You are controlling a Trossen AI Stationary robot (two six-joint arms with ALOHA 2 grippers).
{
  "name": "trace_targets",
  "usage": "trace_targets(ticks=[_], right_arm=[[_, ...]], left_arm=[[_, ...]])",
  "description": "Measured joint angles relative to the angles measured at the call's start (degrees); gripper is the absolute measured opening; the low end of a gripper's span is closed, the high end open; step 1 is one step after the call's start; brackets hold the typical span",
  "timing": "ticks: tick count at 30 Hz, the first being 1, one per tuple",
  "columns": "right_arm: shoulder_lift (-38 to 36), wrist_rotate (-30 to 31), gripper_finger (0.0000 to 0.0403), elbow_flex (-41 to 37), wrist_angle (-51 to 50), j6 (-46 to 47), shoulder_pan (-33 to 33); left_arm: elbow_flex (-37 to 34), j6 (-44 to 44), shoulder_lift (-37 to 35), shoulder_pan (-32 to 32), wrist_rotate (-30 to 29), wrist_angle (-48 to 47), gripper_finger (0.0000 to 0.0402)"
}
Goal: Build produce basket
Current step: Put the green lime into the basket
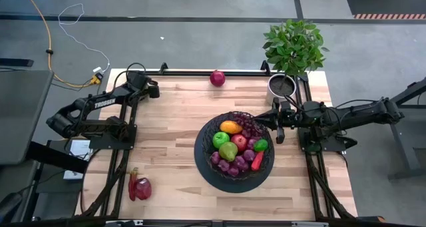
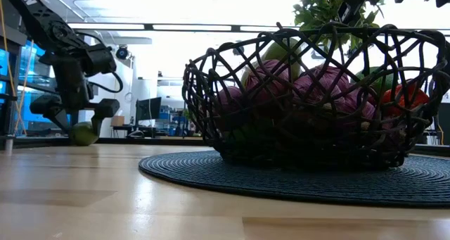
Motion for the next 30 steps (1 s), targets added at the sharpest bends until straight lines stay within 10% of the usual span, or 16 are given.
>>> trace_targets(ticks=[12, 30], right_arm=[[0.02, 0.00, 0.0000, 0.00, 0.03, 0.06, 0.00], [0.02, -0.02, 0.0000, 0.00, 0.05, 0.08, 0.00]], left_arm=[[0.04, -1.46, 1.00, -0.70, -1.14, 0.15, 0.0242], [0.00, -1.46, -3.22, -0.80, 3.75, -0.34, 0.0243]])
